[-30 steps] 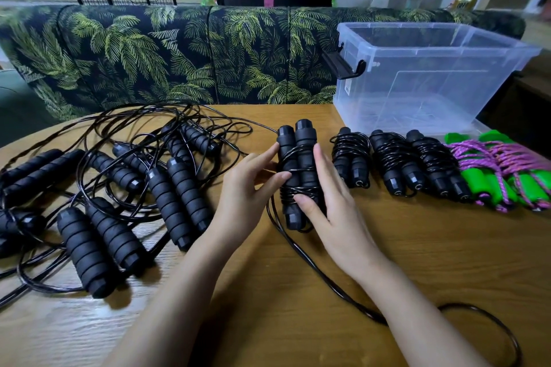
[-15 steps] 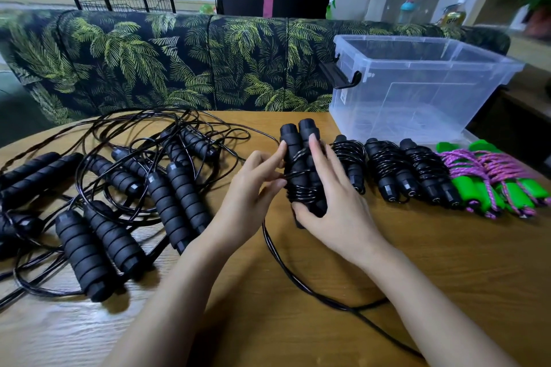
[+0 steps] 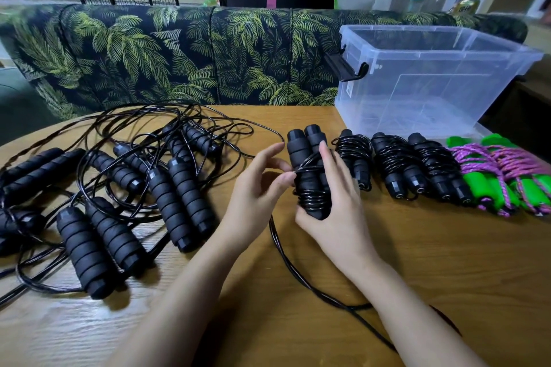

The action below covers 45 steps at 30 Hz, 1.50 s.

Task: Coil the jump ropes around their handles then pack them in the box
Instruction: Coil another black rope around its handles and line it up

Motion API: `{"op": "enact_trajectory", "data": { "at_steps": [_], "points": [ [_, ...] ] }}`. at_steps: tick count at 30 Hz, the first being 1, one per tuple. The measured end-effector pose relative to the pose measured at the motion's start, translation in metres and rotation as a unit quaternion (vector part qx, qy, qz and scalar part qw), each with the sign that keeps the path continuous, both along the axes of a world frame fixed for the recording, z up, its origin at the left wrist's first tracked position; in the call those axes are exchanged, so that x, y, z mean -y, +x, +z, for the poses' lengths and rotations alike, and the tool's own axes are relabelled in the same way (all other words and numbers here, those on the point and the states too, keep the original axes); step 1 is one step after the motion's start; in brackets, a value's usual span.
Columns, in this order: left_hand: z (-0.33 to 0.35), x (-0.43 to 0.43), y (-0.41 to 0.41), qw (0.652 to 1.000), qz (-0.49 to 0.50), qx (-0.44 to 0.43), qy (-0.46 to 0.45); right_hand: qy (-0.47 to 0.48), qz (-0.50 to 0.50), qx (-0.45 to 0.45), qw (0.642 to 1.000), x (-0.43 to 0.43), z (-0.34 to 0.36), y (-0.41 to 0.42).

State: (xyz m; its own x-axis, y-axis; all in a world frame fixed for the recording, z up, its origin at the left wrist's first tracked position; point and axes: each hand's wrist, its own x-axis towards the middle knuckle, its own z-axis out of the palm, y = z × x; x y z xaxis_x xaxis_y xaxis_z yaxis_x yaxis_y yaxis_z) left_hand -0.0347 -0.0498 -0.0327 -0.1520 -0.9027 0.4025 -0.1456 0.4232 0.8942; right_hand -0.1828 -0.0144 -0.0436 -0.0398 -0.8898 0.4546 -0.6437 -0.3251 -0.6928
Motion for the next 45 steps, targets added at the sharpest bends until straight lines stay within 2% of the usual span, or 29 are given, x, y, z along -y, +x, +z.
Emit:
{"op": "enact_trajectory", "data": {
  "at_steps": [3,6,10,13,16,22,26,29,32,35,37,39,41,43,45],
  "points": [
    [0.005,-0.002,0.002,0.995,-0.042,-0.043,0.082,-0.002,0.013,0.028,1.0,-0.001,-0.001,-0.002],
    [0.008,-0.004,0.003,0.988,-0.073,-0.086,0.109,0.011,0.03,0.056,0.998,-0.004,0.0,-0.002],
    [0.01,-0.007,0.001,0.99,-0.05,-0.101,0.083,-0.027,0.0,-0.004,1.0,-0.005,-0.001,0.002],
    [0.01,-0.01,-0.003,0.992,-0.046,-0.093,0.065,0.007,-0.042,-0.087,0.995,-0.006,0.001,0.004],
    [0.009,-0.011,-0.004,0.993,-0.058,-0.089,0.056,0.001,-0.063,-0.121,0.991,-0.008,0.002,0.003],
    [0.006,-0.007,0.001,0.989,-0.12,-0.07,0.043,-0.037,-0.046,-0.093,0.994,-0.008,0.004,-0.004],
    [0.007,-0.008,0.001,0.993,-0.094,-0.073,0.022,-0.028,-0.009,-0.044,0.999,-0.008,0.005,-0.005],
    [0.003,-0.006,0.0,0.998,-0.04,0.007,-0.046,-0.023,-0.008,-0.042,0.999,-0.009,0.006,-0.006],
    [0.001,-0.007,-0.003,0.999,-0.04,0.012,0.009,-0.02,-0.033,-0.084,0.996,-0.009,0.006,-0.008],
    [0.003,-0.007,-0.001,0.993,-0.085,-0.017,0.084,-0.008,-0.051,-0.149,0.988,-0.005,0.005,-0.012],
    [0.009,-0.008,0.004,0.987,-0.116,-0.001,0.112,-0.006,-0.062,-0.197,0.978,-0.001,0.006,-0.015],
    [0.013,-0.006,0.008,0.991,-0.103,0.071,0.055,-0.025,-0.076,-0.247,0.966,0.002,0.008,-0.018],
    [0.019,0.003,0.013,0.98,-0.034,0.17,-0.096,-0.046,-0.088,-0.284,0.954,0.004,0.011,-0.021],
    [0.027,0.014,0.018,0.937,0.015,0.271,-0.221,-0.07,-0.094,-0.313,0.942,0.003,0.014,-0.024],
    [0.036,0.023,0.02,0.871,0.071,0.381,-0.303,-0.083,-0.099,-0.317,0.94,0.003,0.017,-0.025]
  ]
}}
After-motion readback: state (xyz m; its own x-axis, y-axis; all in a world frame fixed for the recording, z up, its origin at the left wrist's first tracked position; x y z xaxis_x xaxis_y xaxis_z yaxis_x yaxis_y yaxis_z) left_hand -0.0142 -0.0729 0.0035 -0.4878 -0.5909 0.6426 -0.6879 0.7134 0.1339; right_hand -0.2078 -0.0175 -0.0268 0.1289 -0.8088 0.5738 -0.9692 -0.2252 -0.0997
